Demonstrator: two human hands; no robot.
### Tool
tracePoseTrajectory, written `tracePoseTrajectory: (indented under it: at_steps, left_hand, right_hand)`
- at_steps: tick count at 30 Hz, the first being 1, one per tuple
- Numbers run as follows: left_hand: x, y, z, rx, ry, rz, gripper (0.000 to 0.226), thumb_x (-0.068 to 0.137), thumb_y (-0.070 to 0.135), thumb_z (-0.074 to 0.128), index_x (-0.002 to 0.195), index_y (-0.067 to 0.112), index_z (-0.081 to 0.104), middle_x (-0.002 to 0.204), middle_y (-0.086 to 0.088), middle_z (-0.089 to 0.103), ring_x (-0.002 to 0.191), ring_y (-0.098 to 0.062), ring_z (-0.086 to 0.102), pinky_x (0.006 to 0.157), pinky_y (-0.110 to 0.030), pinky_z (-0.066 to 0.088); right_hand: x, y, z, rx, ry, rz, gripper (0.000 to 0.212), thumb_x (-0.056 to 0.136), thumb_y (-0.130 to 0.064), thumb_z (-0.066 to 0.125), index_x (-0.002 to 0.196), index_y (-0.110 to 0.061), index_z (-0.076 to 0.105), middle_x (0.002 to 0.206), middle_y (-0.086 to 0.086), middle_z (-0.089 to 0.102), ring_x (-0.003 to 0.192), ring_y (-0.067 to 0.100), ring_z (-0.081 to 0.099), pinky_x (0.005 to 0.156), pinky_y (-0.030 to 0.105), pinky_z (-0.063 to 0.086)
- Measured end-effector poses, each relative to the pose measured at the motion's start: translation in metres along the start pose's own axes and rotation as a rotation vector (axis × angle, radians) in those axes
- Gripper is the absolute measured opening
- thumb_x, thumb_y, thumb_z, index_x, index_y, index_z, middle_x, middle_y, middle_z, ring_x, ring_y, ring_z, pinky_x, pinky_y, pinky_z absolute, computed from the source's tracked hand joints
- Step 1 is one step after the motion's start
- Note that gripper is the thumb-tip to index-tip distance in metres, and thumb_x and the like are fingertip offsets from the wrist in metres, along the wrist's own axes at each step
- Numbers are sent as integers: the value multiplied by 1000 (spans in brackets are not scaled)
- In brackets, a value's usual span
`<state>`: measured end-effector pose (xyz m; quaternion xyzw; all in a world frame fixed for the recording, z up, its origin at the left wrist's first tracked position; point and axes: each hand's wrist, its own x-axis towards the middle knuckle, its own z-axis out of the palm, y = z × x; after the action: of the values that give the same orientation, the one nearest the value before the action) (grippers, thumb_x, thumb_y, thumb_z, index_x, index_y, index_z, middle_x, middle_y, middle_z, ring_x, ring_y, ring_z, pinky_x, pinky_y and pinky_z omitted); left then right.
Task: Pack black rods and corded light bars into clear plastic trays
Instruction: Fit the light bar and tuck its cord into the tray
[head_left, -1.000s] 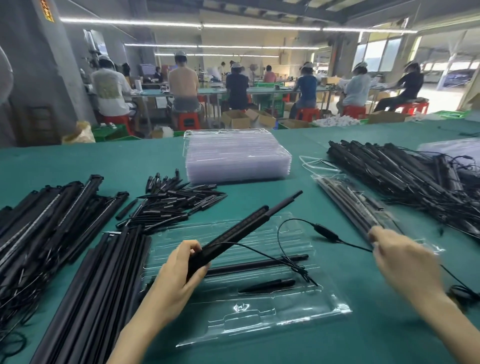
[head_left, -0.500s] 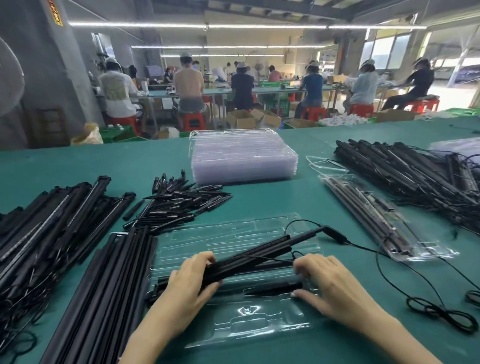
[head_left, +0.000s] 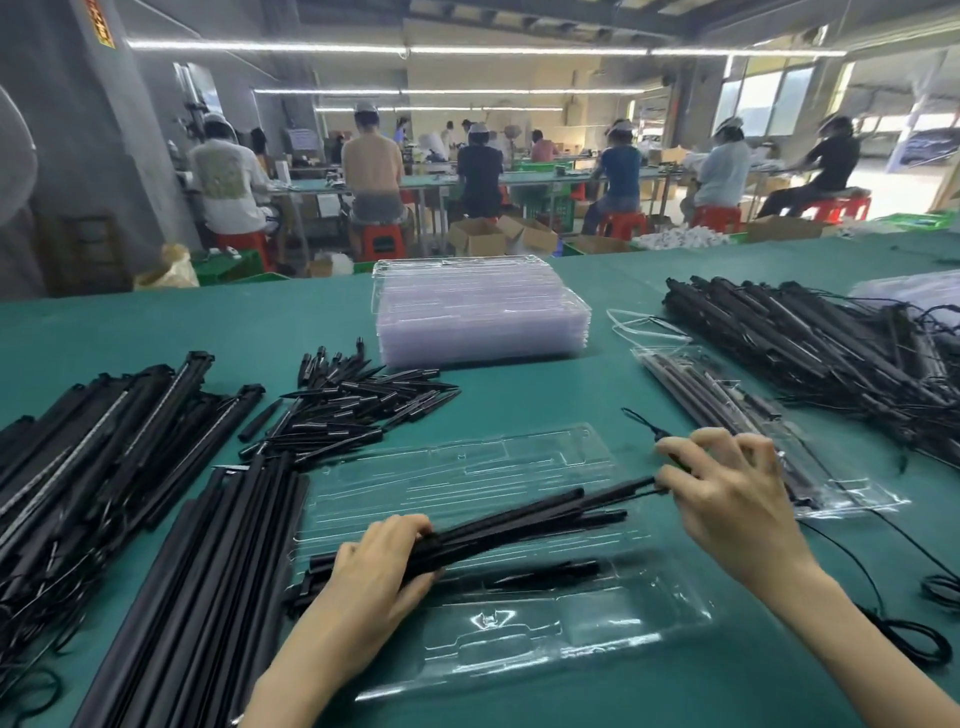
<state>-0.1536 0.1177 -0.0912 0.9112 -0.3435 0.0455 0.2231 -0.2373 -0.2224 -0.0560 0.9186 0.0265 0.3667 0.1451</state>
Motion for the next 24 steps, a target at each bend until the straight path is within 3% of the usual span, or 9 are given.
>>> tracePoseTrajectory:
  at_steps: [2, 4, 5, 7, 9, 11, 13, 18, 24]
  left_hand:
    - [0, 0, 4, 90, -9, 32, 27, 97, 45, 42, 121, 41, 30, 114, 26, 37, 105, 8, 30, 86, -21, 21]
    - [-1, -1, 9, 166, -5, 68, 32, 98, 47, 38, 127, 37, 31, 120, 23, 40, 109, 4, 27, 88, -22, 21]
    - [-2, 0, 8, 171, 9, 83, 34, 97, 46, 41, 128, 36, 32, 121, 20, 43, 108, 3, 28, 89, -24, 24]
    - [-4, 2, 4, 148, 44, 112, 40, 93, 39, 55, 125, 36, 31, 113, 15, 55, 100, 1, 34, 85, -25, 32]
    - [-6, 3, 1, 179, 95, 180, 44, 87, 36, 65, 118, 36, 35, 97, 14, 59, 86, 0, 41, 76, -21, 35]
    - [-7, 4, -1, 274, 131, 264, 27, 88, 43, 51, 112, 37, 40, 91, 16, 58, 78, 0, 48, 68, -19, 43]
    - [-7, 5, -2, 300, 120, 286, 25, 87, 46, 37, 110, 38, 41, 94, 16, 58, 77, -1, 53, 64, -20, 48]
    - [-7, 3, -2, 268, 81, 293, 23, 88, 43, 39, 108, 34, 45, 106, 15, 56, 93, -3, 46, 78, -21, 35]
    - [-8, -5, -3, -51, -23, 251, 11, 89, 45, 48, 97, 39, 44, 113, 31, 39, 110, 5, 38, 95, -20, 25]
  right_hand:
    - [-1, -2, 1, -35, -336, 82, 21, 75, -16, 70, 92, -29, 67, 99, -12, 67, 102, 17, 57, 92, 42, 25]
    - [-10, 2, 6, 96, -672, 165, 38, 90, -33, 48, 127, -44, 43, 117, -24, 55, 121, 6, 42, 107, 44, 14]
    - [-14, 8, 6, 208, -738, 189, 43, 92, -39, 42, 132, -51, 30, 116, -28, 50, 123, 1, 36, 111, 44, 10]
    - [-21, 17, 2, 363, -683, 155, 48, 91, -46, 45, 129, -63, 19, 107, -34, 47, 120, -6, 31, 112, 41, 9]
    - [-28, 20, 1, 367, -570, 95, 49, 90, -41, 52, 126, -62, 27, 108, -32, 50, 117, -4, 37, 109, 41, 17]
    - [-35, 17, 5, 426, -431, 54, 45, 86, -33, 58, 125, -51, 47, 118, -23, 54, 117, 4, 46, 102, 41, 27]
    - [-36, 9, 7, 504, -359, 42, 43, 81, -29, 62, 122, -42, 57, 128, -17, 52, 120, 5, 43, 100, 38, 29]
    - [-25, -6, 8, 478, -248, -145, 29, 67, -9, 84, 87, -24, 68, 103, -14, 66, 94, 9, 63, 89, 30, 37]
    - [-30, -14, 11, 616, -283, -44, 9, 88, -20, 57, 96, -23, 61, 95, -17, 62, 88, 1, 53, 77, 31, 50]
